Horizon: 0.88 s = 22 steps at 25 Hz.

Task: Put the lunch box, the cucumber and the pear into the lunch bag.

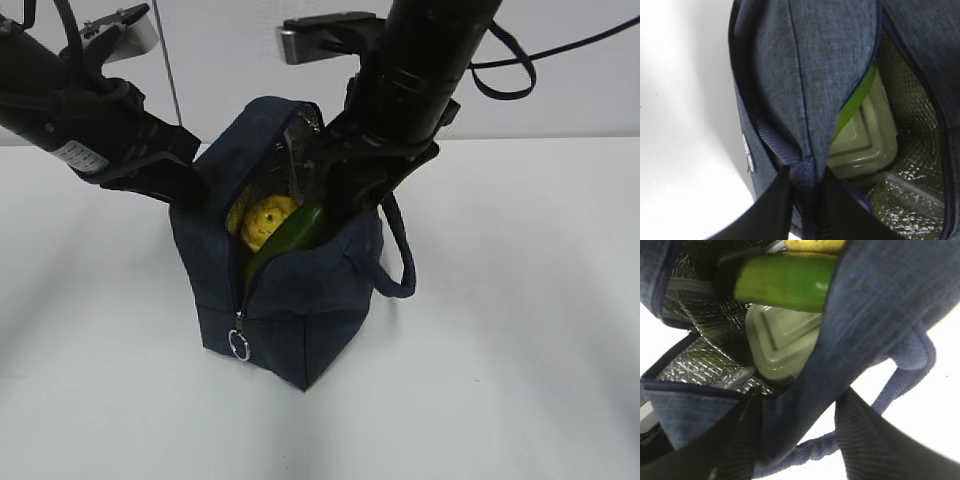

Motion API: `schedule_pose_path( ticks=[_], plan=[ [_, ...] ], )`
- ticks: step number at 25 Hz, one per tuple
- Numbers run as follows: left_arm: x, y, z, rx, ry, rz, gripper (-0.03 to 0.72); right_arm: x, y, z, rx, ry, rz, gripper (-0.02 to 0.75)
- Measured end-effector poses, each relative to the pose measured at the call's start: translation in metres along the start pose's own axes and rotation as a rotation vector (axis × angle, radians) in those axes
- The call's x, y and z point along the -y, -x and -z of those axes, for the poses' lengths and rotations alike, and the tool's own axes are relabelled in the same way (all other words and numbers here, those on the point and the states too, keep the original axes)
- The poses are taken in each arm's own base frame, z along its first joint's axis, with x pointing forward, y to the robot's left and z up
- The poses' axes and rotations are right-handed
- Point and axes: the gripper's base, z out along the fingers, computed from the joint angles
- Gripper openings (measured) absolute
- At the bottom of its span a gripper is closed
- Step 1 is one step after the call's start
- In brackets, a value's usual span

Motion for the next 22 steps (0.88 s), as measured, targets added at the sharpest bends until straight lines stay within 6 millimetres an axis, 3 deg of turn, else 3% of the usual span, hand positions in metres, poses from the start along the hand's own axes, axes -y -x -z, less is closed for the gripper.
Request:
schedule_pose_path(
  ticks=[9,14,19,20,22],
  plan=[
    [0.000,0.000,0.000,0.000,0.001,-0.001,0.059,-0.003,-0.009,0.046,0.087,-0.102,0.007,0.430],
    [0.000,0.000,0.000,-0.001,0.003,-0.003,0.022,-0.008,-0.015,0.066,0.129,-0.108,0.008,0.426],
    [-0.001,0.000,0.000,-0.003,0.006,-0.006,0.021,-0.019,-0.033,0.090,0.178,-0.076,0.004,0.424],
    [-0.001,0.000,0.000,-0.003,0.006,-0.006,0.021,-0.020,-0.034,0.086,0.166,-0.062,-0.002,0.424],
    [-0.001,0.000,0.000,-0.002,0.006,-0.006,0.021,-0.029,-0.052,0.092,0.168,-0.011,-0.005,0.421]
  ],
)
